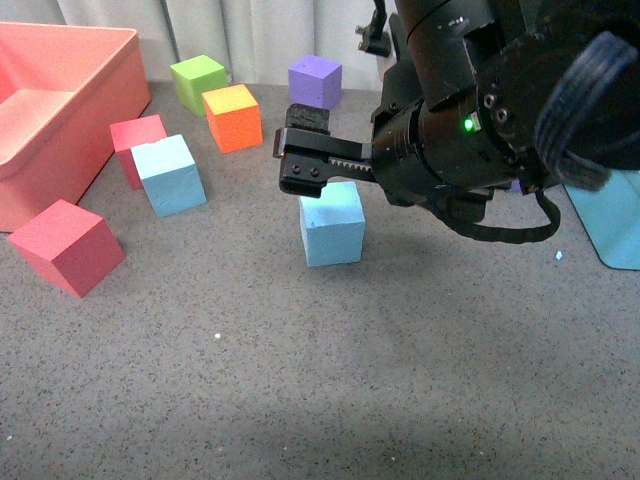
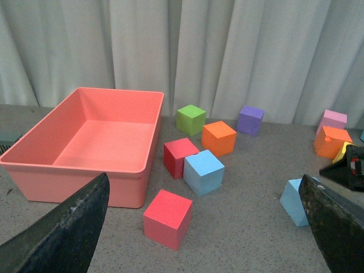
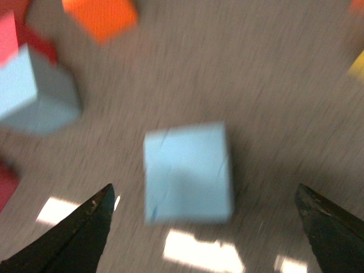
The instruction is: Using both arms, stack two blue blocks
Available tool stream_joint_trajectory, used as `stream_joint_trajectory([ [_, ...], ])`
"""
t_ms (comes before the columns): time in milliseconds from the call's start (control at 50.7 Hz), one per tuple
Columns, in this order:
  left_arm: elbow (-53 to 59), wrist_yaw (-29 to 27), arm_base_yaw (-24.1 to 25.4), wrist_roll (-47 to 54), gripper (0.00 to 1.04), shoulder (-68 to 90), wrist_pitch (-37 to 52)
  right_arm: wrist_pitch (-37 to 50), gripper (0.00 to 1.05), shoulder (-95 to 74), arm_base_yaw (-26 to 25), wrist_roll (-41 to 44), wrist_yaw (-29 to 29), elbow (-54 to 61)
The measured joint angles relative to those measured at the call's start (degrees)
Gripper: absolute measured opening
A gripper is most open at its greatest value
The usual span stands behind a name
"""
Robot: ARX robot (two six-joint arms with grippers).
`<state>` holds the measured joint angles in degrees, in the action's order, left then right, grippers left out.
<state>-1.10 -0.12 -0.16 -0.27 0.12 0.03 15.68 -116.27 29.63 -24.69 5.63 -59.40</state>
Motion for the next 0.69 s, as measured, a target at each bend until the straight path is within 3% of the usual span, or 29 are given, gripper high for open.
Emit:
stream_joint_trajectory([
  [79,0.0,0.2,0.0,0.0,0.98,0.0,0.0,27.3,0.77,-1.3,-0.6,11.1,16.4,10.7],
  [138,0.0,-0.1,0.0,0.0,0.98,0.1,0.0,47.1,0.64,-0.5,-2.8,18.0,19.0,20.5],
  [217,0.0,0.0,0.0,0.0,0.98,0.0,0.0,61.7,0.46,7.0,-6.6,22.1,16.9,29.4],
  [316,0.0,0.1,0.0,0.0,0.98,0.0,0.0,63.4,0.23,16.3,-10.8,23.8,13.4,37.8],
  [454,0.0,0.1,0.0,0.0,0.98,0.0,0.0,61.8,0.02,21.9,-13.7,24.4,10.0,44.1],
  [691,0.0,0.0,0.0,0.0,0.98,0.0,0.0,57.0,0.01,33.9,-18.1,24.7,5.6,51.0],
])
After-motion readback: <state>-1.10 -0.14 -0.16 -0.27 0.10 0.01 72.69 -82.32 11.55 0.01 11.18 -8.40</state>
